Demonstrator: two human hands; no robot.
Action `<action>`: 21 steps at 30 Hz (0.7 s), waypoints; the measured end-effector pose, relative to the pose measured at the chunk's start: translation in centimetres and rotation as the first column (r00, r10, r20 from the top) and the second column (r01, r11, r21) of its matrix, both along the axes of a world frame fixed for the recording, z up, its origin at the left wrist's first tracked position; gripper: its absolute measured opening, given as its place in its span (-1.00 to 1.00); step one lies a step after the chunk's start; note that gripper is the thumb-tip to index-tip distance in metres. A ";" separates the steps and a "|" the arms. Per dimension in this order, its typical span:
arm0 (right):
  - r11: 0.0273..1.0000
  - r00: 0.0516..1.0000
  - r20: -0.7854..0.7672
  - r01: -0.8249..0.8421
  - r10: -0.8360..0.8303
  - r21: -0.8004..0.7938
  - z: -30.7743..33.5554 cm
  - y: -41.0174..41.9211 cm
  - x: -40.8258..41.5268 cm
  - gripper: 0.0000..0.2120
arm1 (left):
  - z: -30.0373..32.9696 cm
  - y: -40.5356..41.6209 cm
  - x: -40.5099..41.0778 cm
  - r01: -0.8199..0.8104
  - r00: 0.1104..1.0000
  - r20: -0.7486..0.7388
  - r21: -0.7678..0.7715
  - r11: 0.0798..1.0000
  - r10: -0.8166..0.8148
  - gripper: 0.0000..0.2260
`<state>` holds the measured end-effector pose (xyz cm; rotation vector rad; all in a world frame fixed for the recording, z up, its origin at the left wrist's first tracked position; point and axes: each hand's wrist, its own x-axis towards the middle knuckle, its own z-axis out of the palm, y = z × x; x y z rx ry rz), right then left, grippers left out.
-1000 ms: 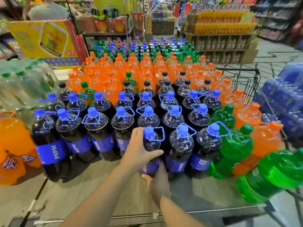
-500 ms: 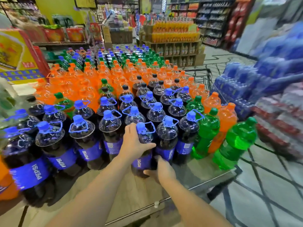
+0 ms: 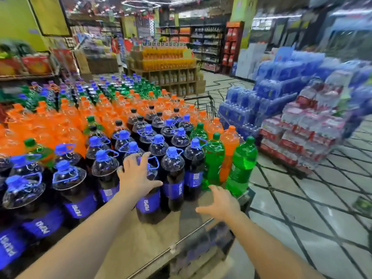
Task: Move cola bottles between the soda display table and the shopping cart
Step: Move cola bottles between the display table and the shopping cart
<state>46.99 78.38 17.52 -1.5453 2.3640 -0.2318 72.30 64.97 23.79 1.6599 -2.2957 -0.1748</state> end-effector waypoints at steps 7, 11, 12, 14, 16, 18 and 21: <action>1.000 0.997 -0.072 0.025 -0.025 0.002 3.2 3.5 -6.8 0.11 | 2.6 3.4 -5.4 0.189 0.965 0.197 -0.066 0.980 -0.173 -0.12; 0.998 0.995 -0.076 0.058 -0.057 0.013 4.4 6.0 -11.8 0.16 | 3.0 5.9 -10.8 0.254 0.939 0.253 -0.049 0.966 -0.234 -0.11; 0.998 0.995 -0.078 0.068 -0.067 0.011 4.6 6.7 -13.0 0.16 | 3.1 6.5 -12.3 0.271 0.935 0.251 -0.052 0.961 -0.250 -0.10; 0.997 0.994 -0.086 0.074 -0.074 -0.005 5.1 8.2 -15.6 0.12 | 3.0 7.6 -15.2 0.304 0.927 0.250 -0.058 0.951 -0.281 -0.09; 0.997 0.992 -0.097 0.076 -0.078 -0.017 6.1 9.7 -18.1 0.06 | 3.3 8.6 -18.3 0.319 0.915 0.274 -0.038 0.947 -0.297 -0.07; 0.996 0.991 -0.103 0.084 -0.086 -0.023 7.0 11.0 -20.8 0.04 | 3.5 9.3 -21.3 0.325 0.909 0.279 -0.016 0.946 -0.308 0.01; 0.994 0.991 -0.096 0.092 -0.096 -0.052 8.3 12.7 -24.8 0.06 | 3.7 10.0 -25.8 0.363 0.903 0.258 -0.033 0.931 -0.343 0.10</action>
